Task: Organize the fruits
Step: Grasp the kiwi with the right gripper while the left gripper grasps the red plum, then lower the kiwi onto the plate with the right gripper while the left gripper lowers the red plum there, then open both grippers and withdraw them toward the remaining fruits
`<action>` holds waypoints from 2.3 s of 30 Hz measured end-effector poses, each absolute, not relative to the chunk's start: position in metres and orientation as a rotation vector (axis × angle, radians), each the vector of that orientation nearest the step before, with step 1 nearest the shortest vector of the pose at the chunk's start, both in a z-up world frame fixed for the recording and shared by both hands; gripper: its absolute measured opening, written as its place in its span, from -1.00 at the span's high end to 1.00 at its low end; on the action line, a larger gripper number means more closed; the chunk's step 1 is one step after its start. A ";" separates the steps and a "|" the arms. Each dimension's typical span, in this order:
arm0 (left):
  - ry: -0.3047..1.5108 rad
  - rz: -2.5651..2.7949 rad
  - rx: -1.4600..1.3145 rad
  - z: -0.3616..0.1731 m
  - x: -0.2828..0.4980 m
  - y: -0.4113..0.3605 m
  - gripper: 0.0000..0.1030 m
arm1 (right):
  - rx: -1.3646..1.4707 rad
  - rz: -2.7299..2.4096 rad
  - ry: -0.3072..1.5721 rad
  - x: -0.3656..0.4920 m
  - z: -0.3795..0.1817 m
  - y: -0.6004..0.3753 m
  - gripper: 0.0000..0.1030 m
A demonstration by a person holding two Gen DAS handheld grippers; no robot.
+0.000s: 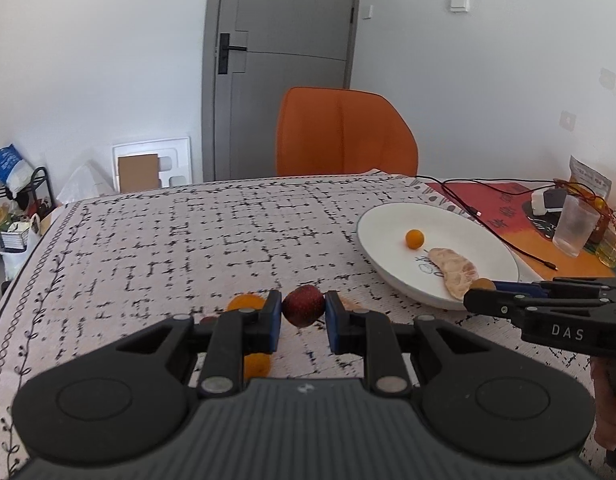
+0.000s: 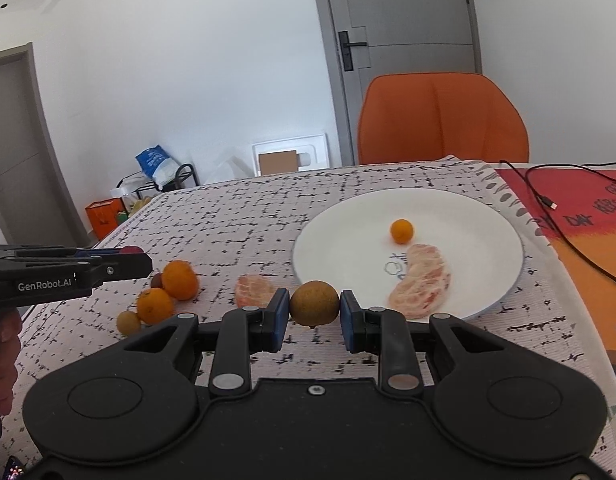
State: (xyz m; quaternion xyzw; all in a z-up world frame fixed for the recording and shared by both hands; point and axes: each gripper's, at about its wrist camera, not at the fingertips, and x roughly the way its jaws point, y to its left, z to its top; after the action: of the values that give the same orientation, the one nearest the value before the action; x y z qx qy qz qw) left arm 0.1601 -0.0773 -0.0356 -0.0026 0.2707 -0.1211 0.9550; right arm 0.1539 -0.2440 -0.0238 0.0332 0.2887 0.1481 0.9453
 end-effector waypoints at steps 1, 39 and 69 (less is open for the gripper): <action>0.549 -0.252 -0.001 -0.035 0.162 -0.080 0.59 | 0.072 0.297 0.588 0.155 -0.024 -0.247 0.51; 0.561 -0.434 0.147 -0.036 0.215 -0.190 0.50 | 0.145 0.168 0.549 0.160 -0.030 -0.308 0.35; 0.504 -0.220 0.060 -0.013 0.163 -0.087 -0.73 | 0.093 0.259 0.519 0.144 -0.009 -0.256 -0.48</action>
State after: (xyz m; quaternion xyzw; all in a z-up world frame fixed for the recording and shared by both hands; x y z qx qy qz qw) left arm 0.1628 -0.0871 -0.0128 0.0294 0.2486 -0.1086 0.9621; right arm 0.1442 -0.2560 -0.0095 0.0457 0.2558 0.1276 0.9572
